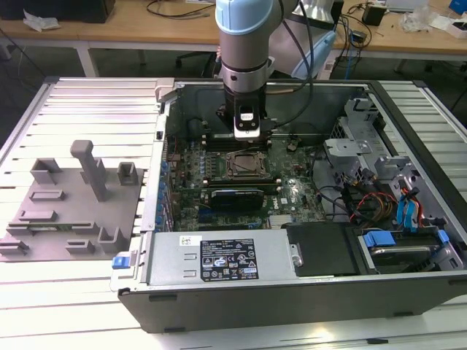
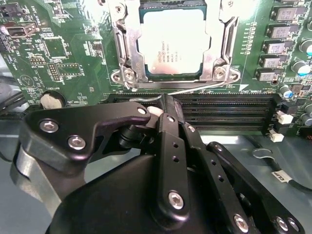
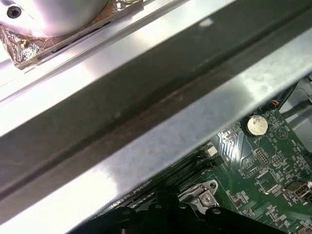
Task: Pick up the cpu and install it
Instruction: 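Install the first cpu locking lever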
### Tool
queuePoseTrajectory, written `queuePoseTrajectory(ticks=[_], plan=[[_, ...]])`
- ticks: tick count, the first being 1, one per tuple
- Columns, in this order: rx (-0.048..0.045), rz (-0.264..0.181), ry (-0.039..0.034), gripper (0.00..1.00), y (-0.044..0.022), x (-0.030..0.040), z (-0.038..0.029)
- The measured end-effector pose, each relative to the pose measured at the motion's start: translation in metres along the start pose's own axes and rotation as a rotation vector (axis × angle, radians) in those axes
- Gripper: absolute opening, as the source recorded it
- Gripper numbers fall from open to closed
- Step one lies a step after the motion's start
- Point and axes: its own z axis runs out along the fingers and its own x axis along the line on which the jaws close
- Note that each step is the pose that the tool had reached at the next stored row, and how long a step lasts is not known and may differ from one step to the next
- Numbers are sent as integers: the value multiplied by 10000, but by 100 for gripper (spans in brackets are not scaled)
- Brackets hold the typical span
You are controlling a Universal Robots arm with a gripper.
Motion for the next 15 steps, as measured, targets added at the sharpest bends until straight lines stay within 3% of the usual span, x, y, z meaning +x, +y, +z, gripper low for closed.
queuePoseTrajectory(ticks=[6, 15], plan=[[43, -5, -33, 11, -3, 1, 18], [218, -29, -146, 11, -21, -11, 44]])
